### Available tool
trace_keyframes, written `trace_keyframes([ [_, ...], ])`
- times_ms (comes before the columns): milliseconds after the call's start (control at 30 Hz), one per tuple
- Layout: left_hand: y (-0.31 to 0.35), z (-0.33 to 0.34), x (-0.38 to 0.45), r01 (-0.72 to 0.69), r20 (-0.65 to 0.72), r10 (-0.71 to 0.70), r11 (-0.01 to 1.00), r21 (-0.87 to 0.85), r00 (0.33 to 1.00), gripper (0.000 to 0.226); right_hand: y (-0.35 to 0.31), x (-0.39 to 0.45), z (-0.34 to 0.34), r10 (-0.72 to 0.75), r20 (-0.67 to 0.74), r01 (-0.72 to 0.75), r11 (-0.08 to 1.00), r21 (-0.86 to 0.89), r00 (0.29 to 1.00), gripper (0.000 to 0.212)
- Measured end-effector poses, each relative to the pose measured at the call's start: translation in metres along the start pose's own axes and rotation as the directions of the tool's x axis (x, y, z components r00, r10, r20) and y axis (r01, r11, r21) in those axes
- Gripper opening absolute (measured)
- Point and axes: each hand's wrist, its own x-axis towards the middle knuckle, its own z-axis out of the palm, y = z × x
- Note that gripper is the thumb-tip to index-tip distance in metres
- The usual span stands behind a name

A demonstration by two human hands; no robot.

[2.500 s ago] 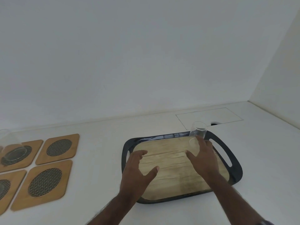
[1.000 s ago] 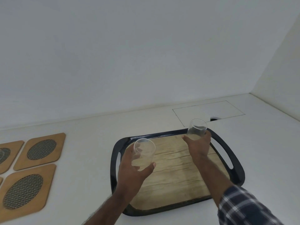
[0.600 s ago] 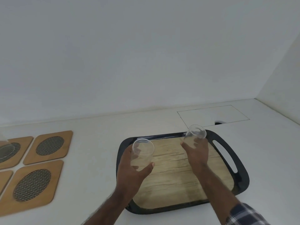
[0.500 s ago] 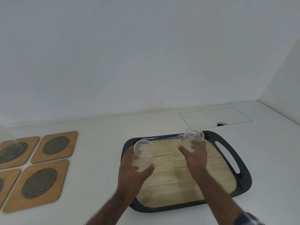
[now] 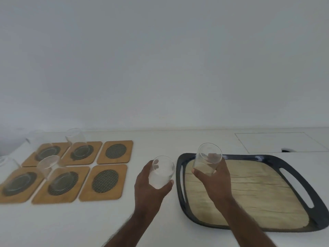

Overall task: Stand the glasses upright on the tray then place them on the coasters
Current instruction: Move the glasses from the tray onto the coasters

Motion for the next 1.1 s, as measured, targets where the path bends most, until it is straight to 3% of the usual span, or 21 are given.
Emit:
trace_keyframes([
  [100,-0.012,-0.028,0.007,-0.007,-0.087,0.016,0.995,0.100,0.996,0.080,-0.010,-0.008,0.027,-0.006,0.045,0.004,0.998,0.058,0.999,0.057],
  [300,-0.030,-0.087,0.024,0.042,-0.164,-0.037,0.999,0.026,0.986,0.072,-0.022,-0.022,0.080,-0.008,0.109,0.000,0.997,0.077,0.994,0.059],
  [633,-0.070,-0.148,0.060,0.108,-0.137,-0.111,0.994,-0.029,0.984,0.064,-0.028,-0.033,0.153,-0.007,0.190,0.007,1.000,0.000,0.982,0.062],
  [1100,-0.113,-0.160,0.091,0.195,-0.045,-0.197,0.980,-0.047,0.979,0.070,-0.018,-0.008,0.231,-0.018,0.287,0.033,0.998,-0.048,0.958,0.062],
])
